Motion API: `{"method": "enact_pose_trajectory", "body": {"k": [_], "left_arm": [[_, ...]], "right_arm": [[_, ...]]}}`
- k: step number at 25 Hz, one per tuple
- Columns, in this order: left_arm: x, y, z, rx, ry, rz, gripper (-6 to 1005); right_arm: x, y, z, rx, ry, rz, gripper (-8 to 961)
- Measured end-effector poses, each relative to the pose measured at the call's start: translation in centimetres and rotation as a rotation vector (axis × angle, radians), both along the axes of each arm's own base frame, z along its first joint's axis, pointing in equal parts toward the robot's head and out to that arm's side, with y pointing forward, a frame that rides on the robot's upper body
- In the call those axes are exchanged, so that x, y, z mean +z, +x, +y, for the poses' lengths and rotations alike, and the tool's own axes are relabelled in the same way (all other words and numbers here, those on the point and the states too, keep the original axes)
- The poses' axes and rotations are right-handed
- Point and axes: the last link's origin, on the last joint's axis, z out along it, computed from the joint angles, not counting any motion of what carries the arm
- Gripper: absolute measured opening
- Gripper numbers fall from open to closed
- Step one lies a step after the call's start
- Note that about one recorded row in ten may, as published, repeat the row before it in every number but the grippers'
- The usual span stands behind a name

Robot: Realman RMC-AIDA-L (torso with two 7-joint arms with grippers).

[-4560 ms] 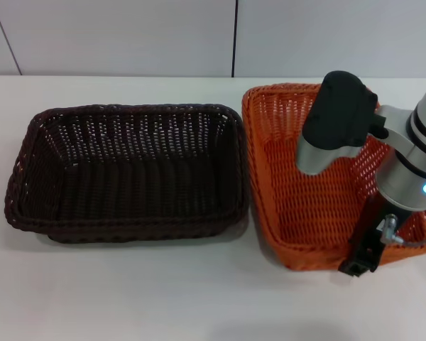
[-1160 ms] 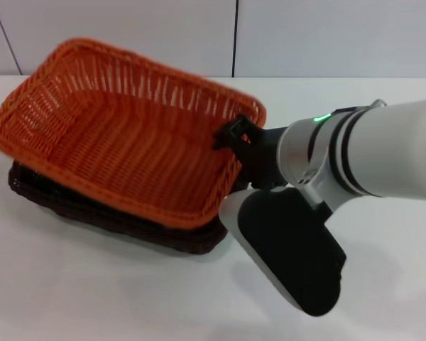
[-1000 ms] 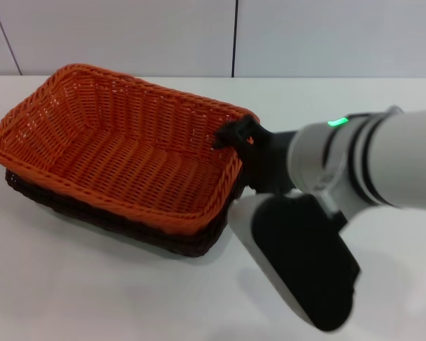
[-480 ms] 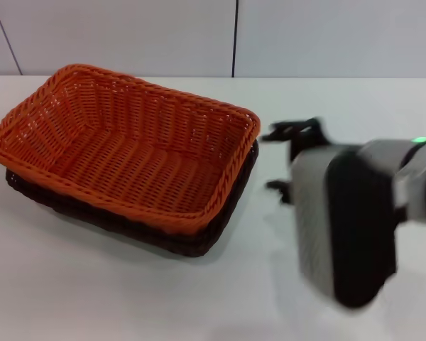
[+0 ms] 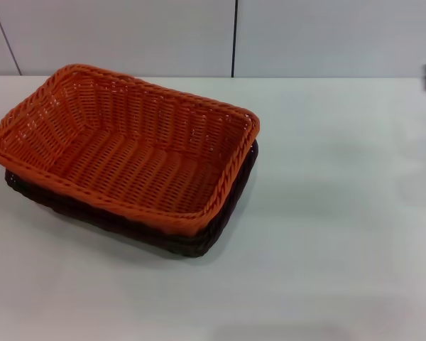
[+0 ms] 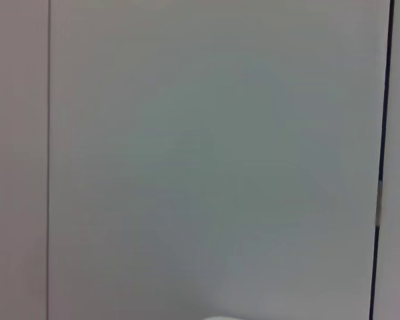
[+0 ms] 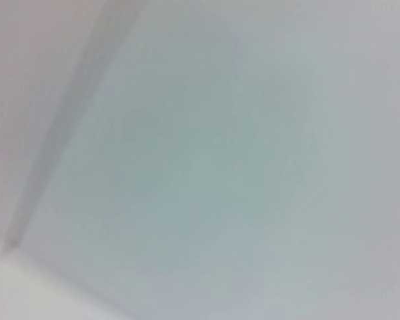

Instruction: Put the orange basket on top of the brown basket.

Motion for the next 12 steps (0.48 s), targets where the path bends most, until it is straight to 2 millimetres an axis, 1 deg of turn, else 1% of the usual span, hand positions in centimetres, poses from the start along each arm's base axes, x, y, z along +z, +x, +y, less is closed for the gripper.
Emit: {"method": "enact_pose_trajectory", "body": {"k": [2, 3, 5, 8, 11, 12], "left_arm": [[0.1, 0.0, -0.2, -0.004, 0.013, 0.004, 783], [0.1, 0.0, -0.2, -0.004, 0.013, 0.004, 783], [0.3, 0.2, -0.5, -0.026, 0.04, 0.02, 783], [0.4, 0.2, -0.7, -0.03, 0.048, 0.023, 783], [0.4, 0.1, -0.8, -0.031, 0.049, 0.025, 783], [0.4, 0.1, -0.8, -0.031, 0.047, 0.026, 783]], "right_arm": [[-0.1, 3.5, -0.8, -0.016, 0.152, 0.147, 609], [-0.2, 4.9, -1.6, -0.016, 0.235, 0.196, 609], [0.1, 6.7, -3.1, -0.013, 0.383, 0.281, 609], [0.2, 8.4, -5.0, -0.004, 0.522, 0.385, 609], [-0.6, 9.4, -6.3, 0.007, 0.57, 0.387, 609], [-0.8, 9.4, -6.6, 0.02, 0.58, 0.379, 609]]}}
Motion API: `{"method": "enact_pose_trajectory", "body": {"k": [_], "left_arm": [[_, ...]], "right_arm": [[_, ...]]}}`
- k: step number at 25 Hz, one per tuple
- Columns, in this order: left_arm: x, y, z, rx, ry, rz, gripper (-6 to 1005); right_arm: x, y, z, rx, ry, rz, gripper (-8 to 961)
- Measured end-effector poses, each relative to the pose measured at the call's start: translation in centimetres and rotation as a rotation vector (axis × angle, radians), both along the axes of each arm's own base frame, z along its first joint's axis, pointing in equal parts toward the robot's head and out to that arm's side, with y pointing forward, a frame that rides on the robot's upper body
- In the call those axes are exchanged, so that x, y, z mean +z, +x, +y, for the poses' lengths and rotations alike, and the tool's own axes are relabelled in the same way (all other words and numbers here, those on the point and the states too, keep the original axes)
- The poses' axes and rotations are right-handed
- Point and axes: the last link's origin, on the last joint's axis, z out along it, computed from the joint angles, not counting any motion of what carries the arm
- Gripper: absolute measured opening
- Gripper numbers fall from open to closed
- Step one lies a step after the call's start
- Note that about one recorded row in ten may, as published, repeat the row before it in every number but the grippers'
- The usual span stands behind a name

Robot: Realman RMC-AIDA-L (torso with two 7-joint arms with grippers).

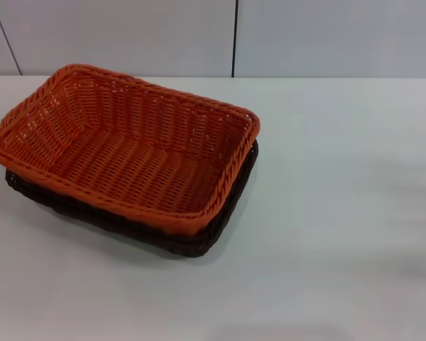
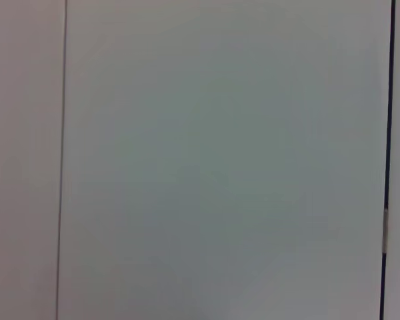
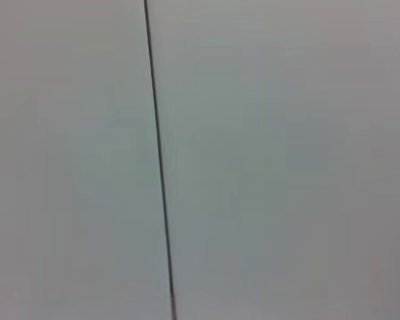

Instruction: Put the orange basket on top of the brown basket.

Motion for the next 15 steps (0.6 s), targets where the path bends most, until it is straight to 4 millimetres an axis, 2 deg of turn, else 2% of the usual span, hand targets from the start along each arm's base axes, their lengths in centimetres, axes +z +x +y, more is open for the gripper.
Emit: {"method": "enact_pose_trajectory", "body": {"k": [6, 15], "left_arm": [[-0.1, -0.1, -0.3, -0.002, -0.002, 0.009, 783], [-0.2, -0.3, -0.5, 0.003, -0.006, 0.011, 783]], "right_arm": [[-0.6, -0.3, -1.2, 0.035, 0.02, -0.04, 609], [-0.7, -0.3, -1.3, 0.034, 0.02, -0.041, 609]]}}
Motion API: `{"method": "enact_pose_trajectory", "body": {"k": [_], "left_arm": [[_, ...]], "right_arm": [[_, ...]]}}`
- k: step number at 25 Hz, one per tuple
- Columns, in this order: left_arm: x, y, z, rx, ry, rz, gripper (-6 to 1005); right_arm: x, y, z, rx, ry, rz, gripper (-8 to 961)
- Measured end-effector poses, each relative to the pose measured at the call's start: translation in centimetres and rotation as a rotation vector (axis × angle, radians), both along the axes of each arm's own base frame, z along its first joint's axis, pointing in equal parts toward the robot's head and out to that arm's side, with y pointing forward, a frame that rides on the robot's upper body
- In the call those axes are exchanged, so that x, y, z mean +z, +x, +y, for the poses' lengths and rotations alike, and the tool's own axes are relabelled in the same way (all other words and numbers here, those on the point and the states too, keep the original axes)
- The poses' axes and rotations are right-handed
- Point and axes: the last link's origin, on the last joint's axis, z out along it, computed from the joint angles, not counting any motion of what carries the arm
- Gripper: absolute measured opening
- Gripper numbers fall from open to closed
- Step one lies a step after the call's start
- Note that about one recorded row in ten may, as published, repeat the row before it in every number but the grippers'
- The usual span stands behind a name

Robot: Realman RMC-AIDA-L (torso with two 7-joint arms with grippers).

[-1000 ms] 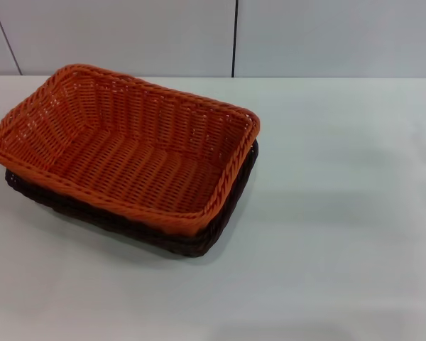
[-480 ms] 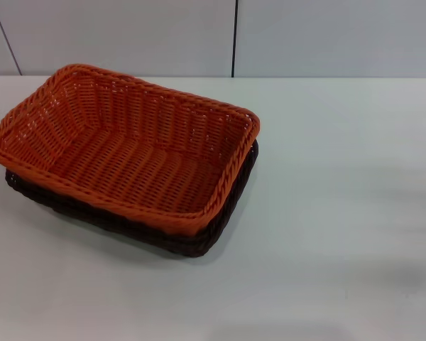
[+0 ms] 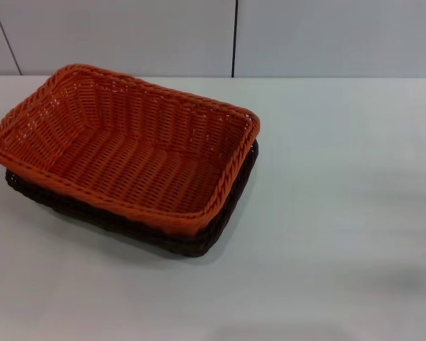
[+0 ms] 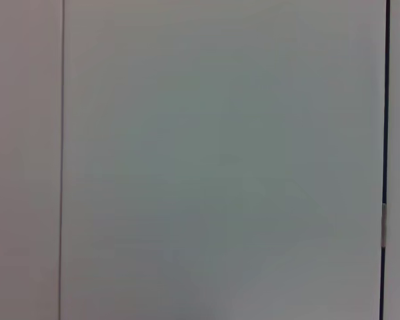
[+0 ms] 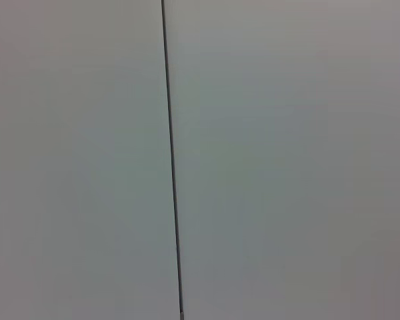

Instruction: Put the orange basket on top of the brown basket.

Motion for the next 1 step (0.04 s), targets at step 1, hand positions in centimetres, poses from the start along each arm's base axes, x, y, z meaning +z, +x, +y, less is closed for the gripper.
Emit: {"method": "enact_pose_trajectory", "body": {"k": [1], "left_arm": [[-0.01, -0.05, -0.05, 0.001, 0.0, 0.001, 783]], "right_arm": [[0.0, 0.0, 0.01, 0.0, 0.0, 0.0, 609]]}}
